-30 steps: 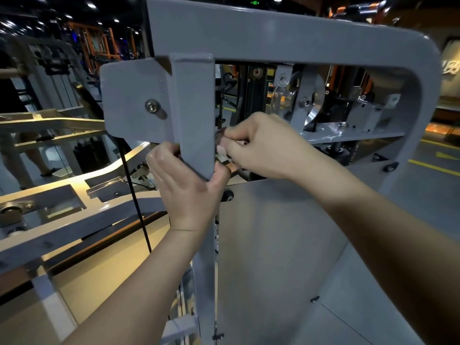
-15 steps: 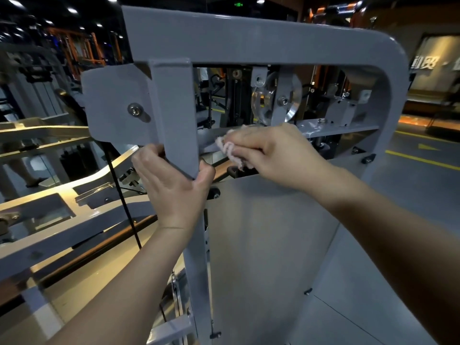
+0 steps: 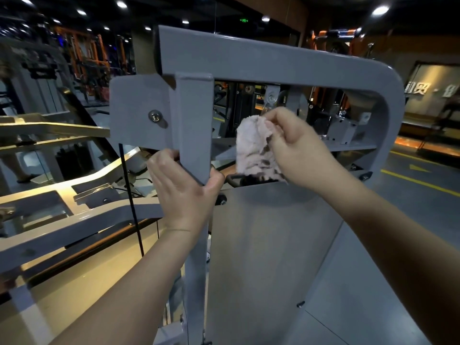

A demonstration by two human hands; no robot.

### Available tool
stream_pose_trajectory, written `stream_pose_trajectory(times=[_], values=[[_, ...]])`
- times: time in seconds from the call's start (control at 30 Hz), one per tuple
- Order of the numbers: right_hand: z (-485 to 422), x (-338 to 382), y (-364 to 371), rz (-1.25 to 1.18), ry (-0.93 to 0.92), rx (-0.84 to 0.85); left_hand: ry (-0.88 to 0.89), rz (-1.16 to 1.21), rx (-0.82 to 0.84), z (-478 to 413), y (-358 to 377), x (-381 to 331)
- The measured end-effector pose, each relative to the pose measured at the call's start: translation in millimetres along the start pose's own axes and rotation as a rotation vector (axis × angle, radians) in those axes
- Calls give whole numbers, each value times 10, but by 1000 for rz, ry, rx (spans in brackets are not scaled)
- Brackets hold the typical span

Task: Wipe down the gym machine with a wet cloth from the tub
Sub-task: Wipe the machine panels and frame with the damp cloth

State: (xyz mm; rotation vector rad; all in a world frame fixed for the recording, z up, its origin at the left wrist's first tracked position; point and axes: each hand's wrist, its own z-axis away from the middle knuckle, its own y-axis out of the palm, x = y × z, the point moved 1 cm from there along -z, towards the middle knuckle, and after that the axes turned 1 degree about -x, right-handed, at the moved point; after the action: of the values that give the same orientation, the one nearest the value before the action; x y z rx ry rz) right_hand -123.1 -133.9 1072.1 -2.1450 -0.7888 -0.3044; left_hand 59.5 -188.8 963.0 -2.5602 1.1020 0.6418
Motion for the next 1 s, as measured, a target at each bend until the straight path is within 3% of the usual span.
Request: stream_pose_trajectory(times=[0.13, 0.33, 0.43, 0.6, 0.83, 0.9, 1.0], values=[[-69, -236, 213, 265, -9, -37, 4, -5, -5, -4, 2, 12], [-54, -256, 307, 370, -94, -182, -1, -5, 6, -7, 6, 17], [38, -244, 280, 390, -187, -51, -3, -4, 11, -3, 5, 16], [165, -30, 286, 482, -181, 135, 0, -6, -7, -6, 14, 16], [-446, 158, 551, 519, -49, 514, -14, 12, -8, -14, 14, 9], [-463, 136, 579, 535, -60, 538, -10, 14, -10, -12, 10, 7], [-122, 66, 396, 384, -189, 409, 8, 10, -14, -9, 14, 31]])
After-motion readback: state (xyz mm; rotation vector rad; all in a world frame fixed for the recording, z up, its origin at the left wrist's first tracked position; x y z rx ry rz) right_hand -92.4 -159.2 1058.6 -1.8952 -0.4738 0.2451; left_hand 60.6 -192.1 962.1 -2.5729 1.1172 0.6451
